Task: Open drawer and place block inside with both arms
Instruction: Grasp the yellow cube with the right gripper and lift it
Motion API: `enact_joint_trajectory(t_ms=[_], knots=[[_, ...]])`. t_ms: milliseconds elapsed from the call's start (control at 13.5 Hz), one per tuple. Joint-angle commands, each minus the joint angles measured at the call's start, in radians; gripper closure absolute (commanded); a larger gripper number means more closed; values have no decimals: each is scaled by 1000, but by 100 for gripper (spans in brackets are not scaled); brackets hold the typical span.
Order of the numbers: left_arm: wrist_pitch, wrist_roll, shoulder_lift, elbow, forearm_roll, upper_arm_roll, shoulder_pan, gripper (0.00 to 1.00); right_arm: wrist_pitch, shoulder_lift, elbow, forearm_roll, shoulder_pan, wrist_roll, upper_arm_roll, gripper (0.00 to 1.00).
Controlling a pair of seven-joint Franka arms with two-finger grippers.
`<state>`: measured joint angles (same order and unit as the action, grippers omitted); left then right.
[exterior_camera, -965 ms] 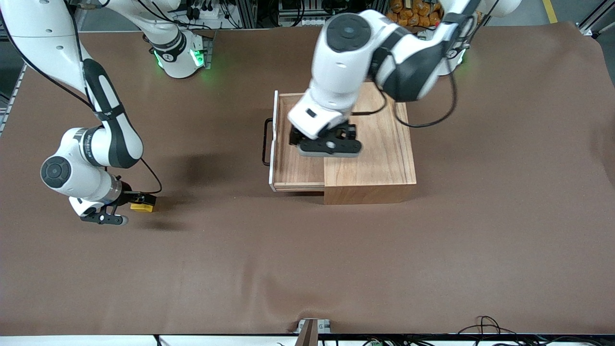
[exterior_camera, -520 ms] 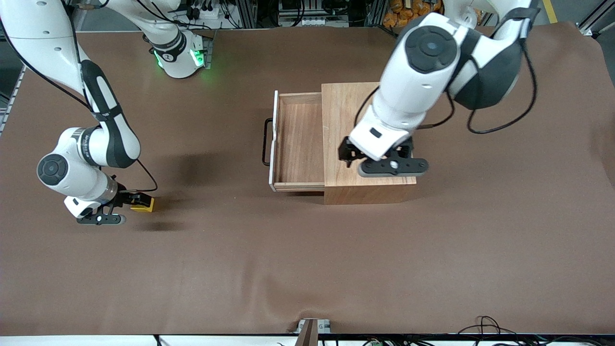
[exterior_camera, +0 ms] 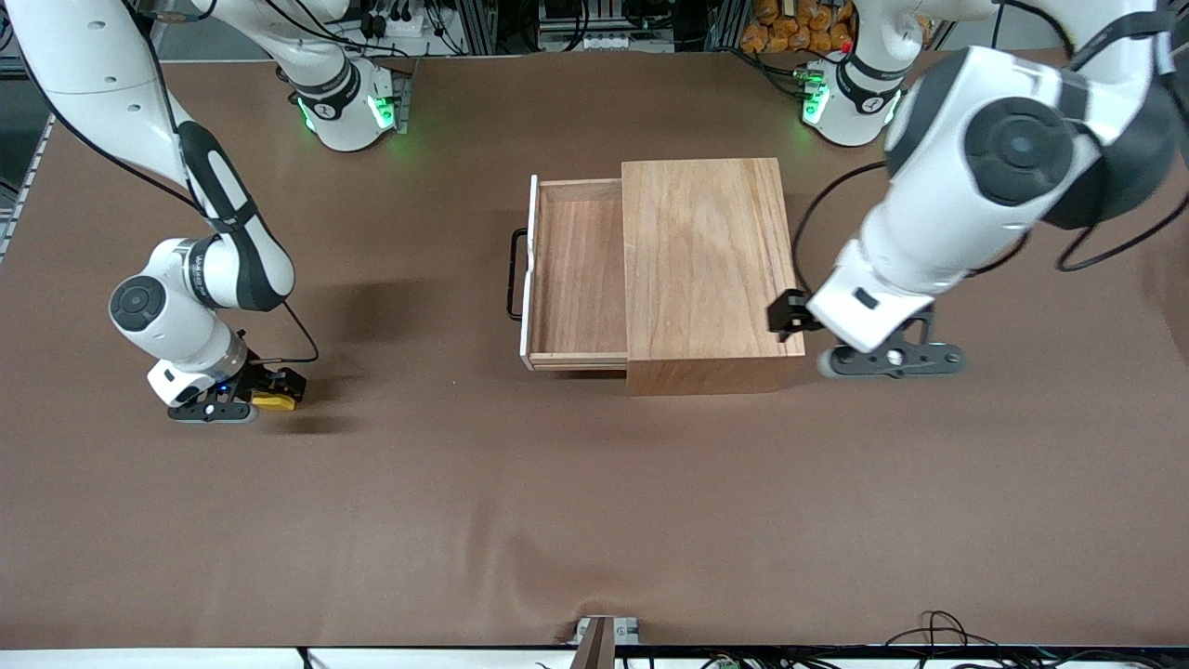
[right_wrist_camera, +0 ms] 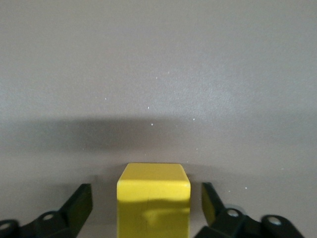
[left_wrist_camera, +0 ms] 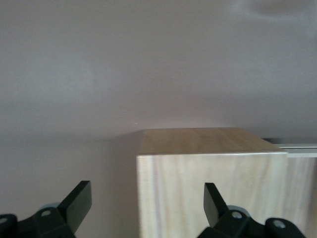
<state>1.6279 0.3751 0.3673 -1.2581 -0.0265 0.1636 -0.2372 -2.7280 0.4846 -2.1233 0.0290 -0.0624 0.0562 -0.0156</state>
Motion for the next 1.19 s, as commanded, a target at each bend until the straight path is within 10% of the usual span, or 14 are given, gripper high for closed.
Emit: enact_joint_trajectory(t_ms=[0, 223, 594, 1114], knots=[[-63, -100, -59, -26, 26, 33, 91, 0, -39, -12, -30, 29, -13, -7, 8, 73], [-132, -177, -114, -30, 25, 14, 131, 0, -38, -14, -27, 29, -17, -9, 8, 95], [-262, -328, -241, -78, 23, -131, 121, 0, 178, -151, 16, 29, -13, 17, 8, 99], [-270, -407, -352, -201, 10, -144, 199, 0, 958, -400, 337, 11, 145, -137, 26, 95]])
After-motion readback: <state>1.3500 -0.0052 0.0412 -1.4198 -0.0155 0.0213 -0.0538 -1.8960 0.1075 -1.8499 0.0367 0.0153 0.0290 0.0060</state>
